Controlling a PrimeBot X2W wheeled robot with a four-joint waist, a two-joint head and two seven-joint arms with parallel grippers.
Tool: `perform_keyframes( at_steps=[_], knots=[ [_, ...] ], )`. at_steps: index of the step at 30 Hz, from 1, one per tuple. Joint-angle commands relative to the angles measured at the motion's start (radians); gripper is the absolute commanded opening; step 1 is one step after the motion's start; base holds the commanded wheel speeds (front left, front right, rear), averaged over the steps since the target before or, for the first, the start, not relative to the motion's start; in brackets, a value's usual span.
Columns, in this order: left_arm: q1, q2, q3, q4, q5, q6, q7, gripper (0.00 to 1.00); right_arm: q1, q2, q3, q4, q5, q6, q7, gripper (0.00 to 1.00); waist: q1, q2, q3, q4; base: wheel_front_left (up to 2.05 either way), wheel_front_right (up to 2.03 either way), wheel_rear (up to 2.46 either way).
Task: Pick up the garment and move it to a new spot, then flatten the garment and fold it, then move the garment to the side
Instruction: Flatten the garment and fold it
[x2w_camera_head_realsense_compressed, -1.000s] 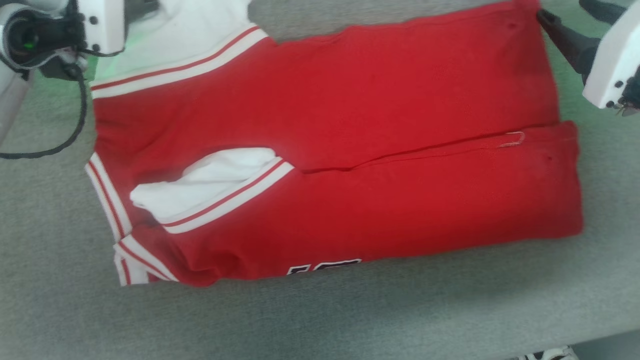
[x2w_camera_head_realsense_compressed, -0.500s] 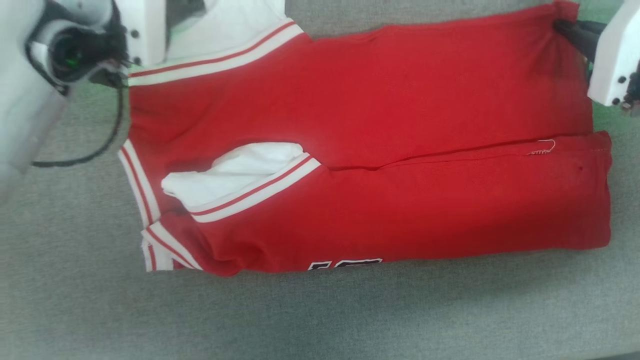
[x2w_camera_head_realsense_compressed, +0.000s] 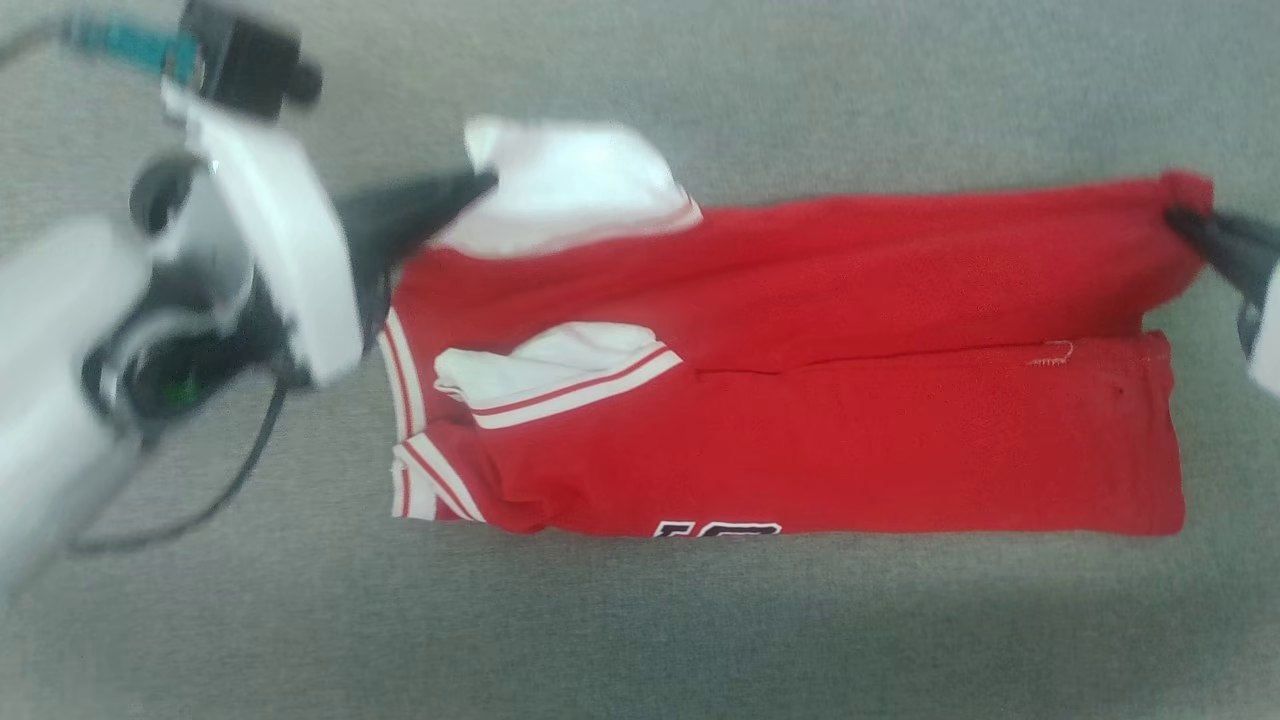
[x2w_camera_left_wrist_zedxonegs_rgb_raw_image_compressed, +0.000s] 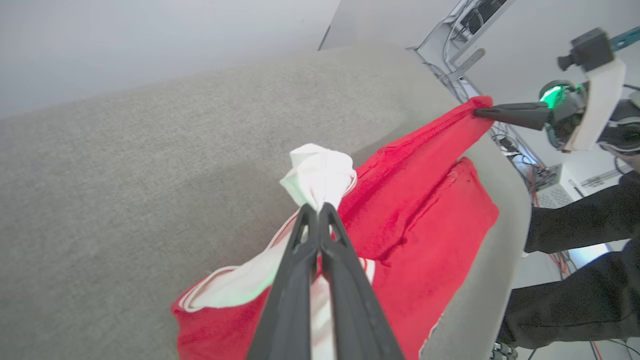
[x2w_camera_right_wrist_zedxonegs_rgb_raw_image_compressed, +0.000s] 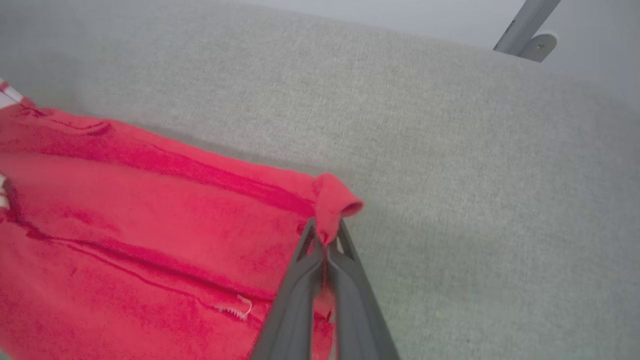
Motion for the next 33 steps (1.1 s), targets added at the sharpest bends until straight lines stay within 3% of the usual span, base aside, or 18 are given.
perform_keyframes(
  at_steps=[1,10,13,17,26,27,28,30,33],
  knots=[
    [0.056,0.037,-0.003,-0.054,-0.005,-0.003,-0.041,0.00,0.061,-0.018,-0.018,-0.029,0.014,0.000,-0.014,0.00,0.0000,-0.0001,-0.036,0.024,0.00,0.00,0.00],
    [0.320,0.218,-0.019,-0.299,-0.041,-0.003,-0.266,0.00,0.325,-0.057,-0.125,-0.137,0.042,0.000,-0.092,0.00,0.0000,-0.0001,-0.054,0.030,0.00,0.00,0.00],
    [0.405,0.244,-0.050,-0.336,-0.036,-0.003,-0.319,0.00,0.405,-0.055,-0.153,-0.154,0.041,0.000,-0.112,0.00,0.0000,-0.0001,-0.051,0.031,0.00,0.00,0.00],
    [0.480,0.205,-0.088,-0.294,-0.030,-0.003,-0.368,0.00,0.460,-0.040,-0.166,-0.154,0.008,0.000,-0.145,0.00,0.0000,-0.0001,-0.037,0.033,0.00,0.00,0.00],
    [0.510,0.049,-0.129,-0.063,-0.010,-0.003,-0.420,0.00,0.414,0.013,-0.112,-0.089,-0.046,0.000,-0.187,0.00,0.0000,-0.0001,-0.017,0.030,0.00,0.00,0.00],
    [0.505,0.043,-0.131,-0.036,0.006,-0.002,-0.427,0.00,0.408,0.016,-0.109,-0.082,-0.048,0.000,-0.191,0.09,0.0000,-0.0001,-0.018,0.030,0.00,0.00,0.00],
    [0.501,0.033,-0.135,-0.009,0.022,-0.002,-0.433,0.00,0.403,0.018,-0.105,-0.078,-0.048,0.000,-0.195,0.34,0.0000,-0.0001,-0.019,0.031,0.00,0.00,0.00],
    [0.498,0.009,-0.132,0.031,0.045,-0.002,-0.459,0.31,0.404,0.018,-0.108,-0.077,-0.037,0.000,-0.201,1.00,0.0000,-0.0001,-0.026,0.033,0.00,0.00,0.00],
    [0.516,-0.021,-0.111,0.063,0.066,-0.002,-0.492,0.68,0.427,0.006,-0.128,-0.090,-0.009,0.000,-0.204,1.00,0.0000,-0.0001,-0.041,0.041,0.00,0.00,0.00]
  ],
)
